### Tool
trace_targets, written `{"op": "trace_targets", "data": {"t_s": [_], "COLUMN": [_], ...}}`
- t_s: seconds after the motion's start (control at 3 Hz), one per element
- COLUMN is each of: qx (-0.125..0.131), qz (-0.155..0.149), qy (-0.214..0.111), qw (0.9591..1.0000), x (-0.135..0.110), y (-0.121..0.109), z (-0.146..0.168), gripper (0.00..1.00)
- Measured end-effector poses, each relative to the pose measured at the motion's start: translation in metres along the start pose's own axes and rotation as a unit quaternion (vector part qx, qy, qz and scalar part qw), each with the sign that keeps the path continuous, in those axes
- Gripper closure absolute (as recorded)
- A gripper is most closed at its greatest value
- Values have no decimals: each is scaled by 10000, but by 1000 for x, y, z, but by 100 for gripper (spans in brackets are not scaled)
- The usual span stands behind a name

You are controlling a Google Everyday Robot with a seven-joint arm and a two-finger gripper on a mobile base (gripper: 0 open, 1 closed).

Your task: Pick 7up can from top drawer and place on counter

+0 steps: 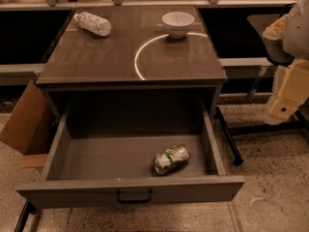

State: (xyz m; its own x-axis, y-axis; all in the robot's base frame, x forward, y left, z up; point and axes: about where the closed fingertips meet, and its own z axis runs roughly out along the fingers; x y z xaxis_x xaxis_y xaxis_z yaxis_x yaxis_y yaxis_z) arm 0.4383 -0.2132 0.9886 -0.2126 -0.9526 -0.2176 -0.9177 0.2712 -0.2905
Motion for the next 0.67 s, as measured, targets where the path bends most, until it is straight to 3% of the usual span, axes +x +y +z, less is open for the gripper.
{"op": "trace_targets", "data": {"t_s": [0.33,0.67], "qx": [-14,-192], "qz": [-23,-297], "qy": [-34,-435], "qw": [10000,9984], "x": [-1,-17], "y": [1,7], "z": [2,31], "gripper": [0,0]}}
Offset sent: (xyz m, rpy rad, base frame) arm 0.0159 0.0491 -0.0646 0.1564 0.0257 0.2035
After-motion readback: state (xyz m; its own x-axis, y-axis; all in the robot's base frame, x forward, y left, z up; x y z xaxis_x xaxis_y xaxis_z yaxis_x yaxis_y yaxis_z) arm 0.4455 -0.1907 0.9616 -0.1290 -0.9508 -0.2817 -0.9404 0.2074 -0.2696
